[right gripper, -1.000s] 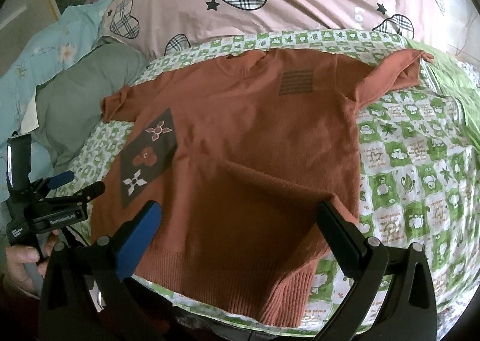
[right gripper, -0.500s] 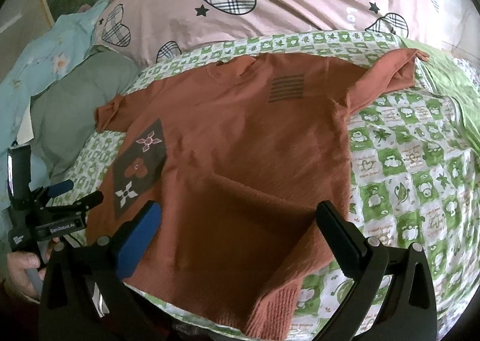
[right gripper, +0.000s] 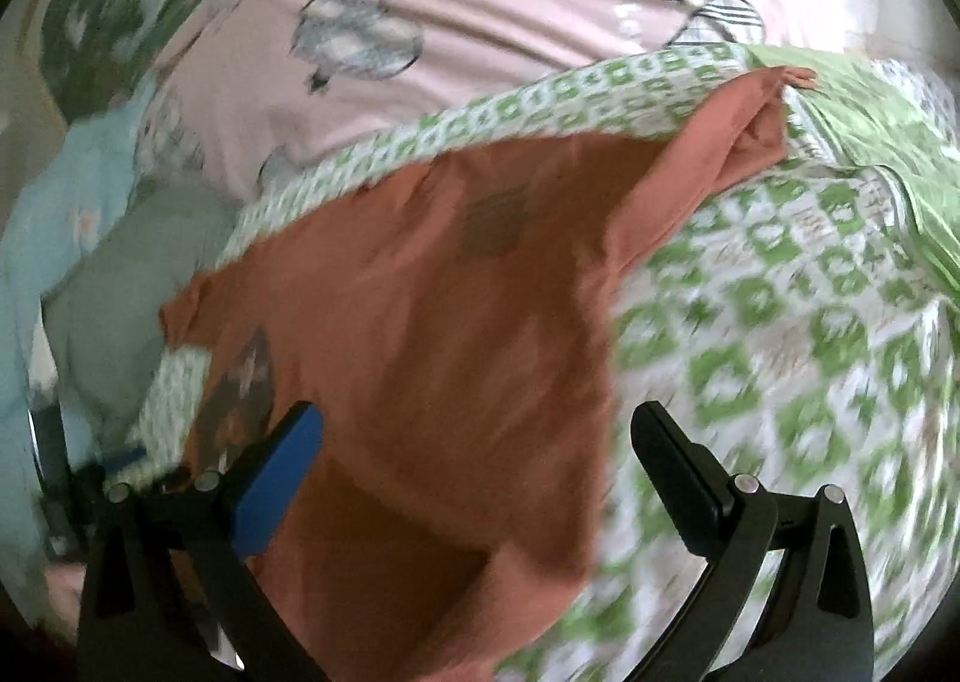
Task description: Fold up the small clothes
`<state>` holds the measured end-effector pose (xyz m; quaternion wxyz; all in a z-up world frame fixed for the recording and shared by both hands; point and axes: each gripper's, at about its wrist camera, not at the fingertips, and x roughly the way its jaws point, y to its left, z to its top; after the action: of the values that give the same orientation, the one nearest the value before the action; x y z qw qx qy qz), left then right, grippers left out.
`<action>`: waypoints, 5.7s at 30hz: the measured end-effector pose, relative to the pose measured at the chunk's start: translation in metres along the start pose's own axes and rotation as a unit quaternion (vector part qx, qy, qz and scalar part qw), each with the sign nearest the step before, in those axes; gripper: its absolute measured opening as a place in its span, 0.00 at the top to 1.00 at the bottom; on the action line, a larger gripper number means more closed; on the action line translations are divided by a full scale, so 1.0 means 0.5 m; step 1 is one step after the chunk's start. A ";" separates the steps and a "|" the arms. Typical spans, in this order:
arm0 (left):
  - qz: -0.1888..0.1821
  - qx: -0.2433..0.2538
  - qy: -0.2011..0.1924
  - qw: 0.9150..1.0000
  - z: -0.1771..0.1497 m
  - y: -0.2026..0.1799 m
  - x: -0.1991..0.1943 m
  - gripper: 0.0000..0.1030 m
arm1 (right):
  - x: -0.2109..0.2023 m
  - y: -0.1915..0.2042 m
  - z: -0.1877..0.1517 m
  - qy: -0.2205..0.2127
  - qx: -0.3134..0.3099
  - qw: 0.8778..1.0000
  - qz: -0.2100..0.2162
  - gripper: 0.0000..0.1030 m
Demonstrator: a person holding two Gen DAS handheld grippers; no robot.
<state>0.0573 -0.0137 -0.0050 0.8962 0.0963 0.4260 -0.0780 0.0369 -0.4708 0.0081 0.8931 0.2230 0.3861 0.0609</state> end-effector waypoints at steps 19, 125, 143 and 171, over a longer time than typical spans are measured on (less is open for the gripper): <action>-0.011 0.017 0.067 0.998 0.056 -0.071 0.137 0.06 | 0.130 -0.464 0.476 -0.093 0.178 0.972 -0.120 0.52; -0.092 -0.049 0.019 0.994 0.290 0.088 0.377 0.95 | 0.264 -0.118 0.249 0.044 0.005 0.993 -0.110 0.87; 0.038 -0.173 -0.012 0.984 0.198 0.332 0.277 0.58 | 0.176 -0.030 0.148 0.054 0.016 0.998 0.006 0.37; 0.060 -0.191 0.006 0.980 0.311 0.534 0.366 0.99 | 0.197 0.124 0.072 0.109 -0.010 0.988 0.107 0.37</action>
<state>0.3471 0.1972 -0.0231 0.8983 -0.0513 0.4323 0.0593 0.1350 -0.4003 -0.0078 0.8363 0.2459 0.4543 0.1836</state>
